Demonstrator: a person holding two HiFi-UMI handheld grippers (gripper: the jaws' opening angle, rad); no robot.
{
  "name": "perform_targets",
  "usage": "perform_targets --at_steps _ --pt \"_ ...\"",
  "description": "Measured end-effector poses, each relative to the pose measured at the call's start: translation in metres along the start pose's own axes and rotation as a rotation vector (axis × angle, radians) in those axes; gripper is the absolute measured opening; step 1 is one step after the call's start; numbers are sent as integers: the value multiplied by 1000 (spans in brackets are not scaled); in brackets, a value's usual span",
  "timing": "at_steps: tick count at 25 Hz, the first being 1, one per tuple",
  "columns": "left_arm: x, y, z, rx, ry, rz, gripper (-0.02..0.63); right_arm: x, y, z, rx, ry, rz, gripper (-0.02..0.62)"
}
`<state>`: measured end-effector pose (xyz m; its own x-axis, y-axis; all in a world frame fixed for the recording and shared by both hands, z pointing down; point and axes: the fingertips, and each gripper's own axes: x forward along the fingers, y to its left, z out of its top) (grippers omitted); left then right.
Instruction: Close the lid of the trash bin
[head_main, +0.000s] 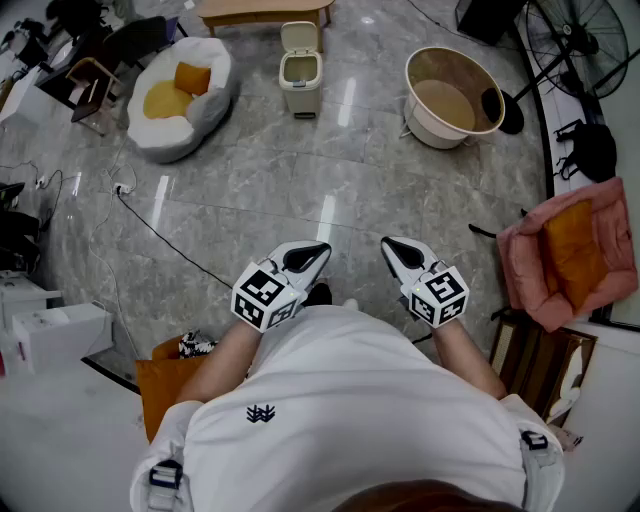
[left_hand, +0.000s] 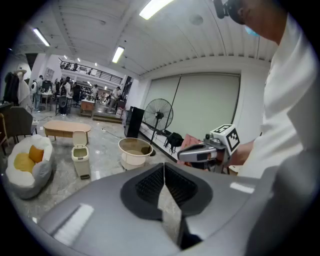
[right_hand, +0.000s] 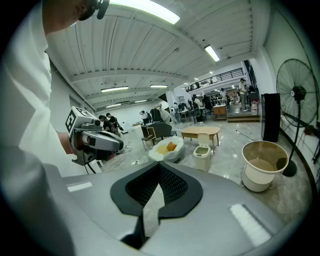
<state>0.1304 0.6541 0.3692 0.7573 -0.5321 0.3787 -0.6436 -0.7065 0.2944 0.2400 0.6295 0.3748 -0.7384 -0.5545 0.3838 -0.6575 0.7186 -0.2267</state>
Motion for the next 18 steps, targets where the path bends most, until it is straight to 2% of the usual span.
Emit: perform_targets --at_steps 3,7,11,18 --pt "2 44 20 19 -28 2 61 35 -4 21 -20 -1 0 2" --pt "1 98 40 -15 -69 5 61 84 -11 49 -55 14 7 2" --pt "4 140 50 -19 -59 -8 63 124 -24 74 -66 9 -7 2" --pt "18 213 65 -69 -60 63 64 183 -56 109 -56 2 27 4"
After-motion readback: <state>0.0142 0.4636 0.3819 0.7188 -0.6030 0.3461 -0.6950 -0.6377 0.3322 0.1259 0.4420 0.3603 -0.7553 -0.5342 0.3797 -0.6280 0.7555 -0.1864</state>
